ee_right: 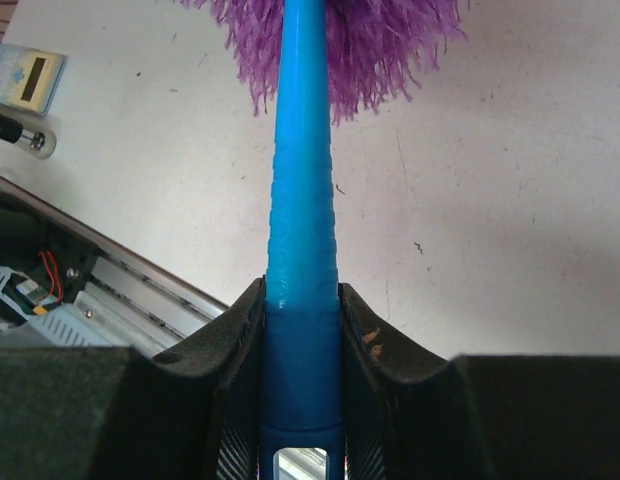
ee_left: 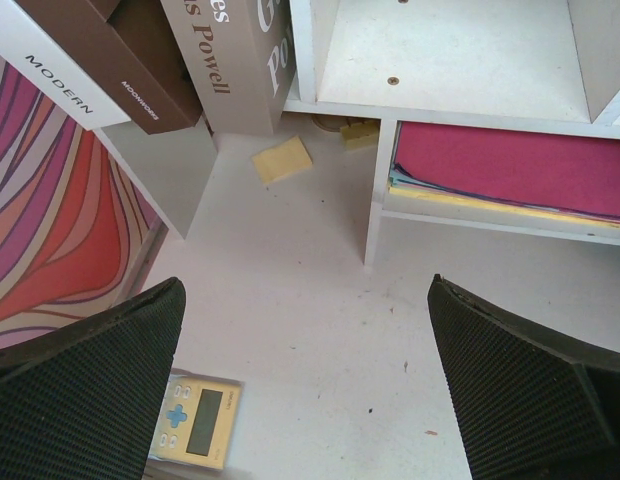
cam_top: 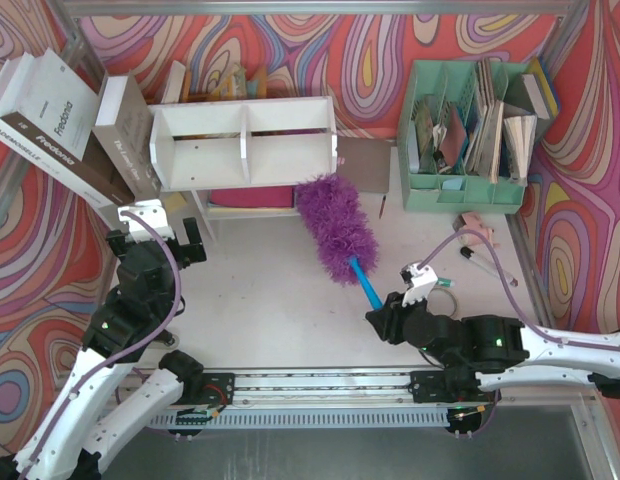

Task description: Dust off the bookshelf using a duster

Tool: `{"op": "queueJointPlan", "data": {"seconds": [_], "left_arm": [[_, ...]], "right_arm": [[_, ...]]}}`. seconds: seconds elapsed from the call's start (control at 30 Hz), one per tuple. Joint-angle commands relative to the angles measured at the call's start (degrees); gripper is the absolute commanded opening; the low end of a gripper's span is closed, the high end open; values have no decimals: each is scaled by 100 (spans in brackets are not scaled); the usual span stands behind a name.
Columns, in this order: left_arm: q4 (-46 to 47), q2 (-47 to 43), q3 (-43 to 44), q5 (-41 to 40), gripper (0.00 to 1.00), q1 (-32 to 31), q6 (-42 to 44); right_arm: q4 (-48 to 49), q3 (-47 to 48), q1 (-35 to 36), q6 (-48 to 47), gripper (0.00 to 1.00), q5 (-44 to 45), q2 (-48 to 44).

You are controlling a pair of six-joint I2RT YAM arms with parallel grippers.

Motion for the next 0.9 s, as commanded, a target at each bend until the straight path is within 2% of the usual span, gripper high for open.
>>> {"op": "queueJointPlan", "data": {"seconds": [0.0, 0.17, 0.3, 0.57, 0.87], "left_arm": [[71, -12, -89, 13, 98, 28, 53], [59, 6, -80, 28, 98, 25, 36], [57, 7, -77, 38, 98, 30, 34], [57, -37, -81, 19, 99, 30, 32], [74, -38, -100, 20, 98, 28, 60]], "right_arm": [[-233, -37, 19, 280, 0, 418, -5], [159, -469, 17, 533, 0, 132, 323], [248, -368, 18, 445, 0, 106, 534], [199, 155, 15, -84, 0, 271, 137], [260, -343, 17, 351, 0, 155, 237]]}}
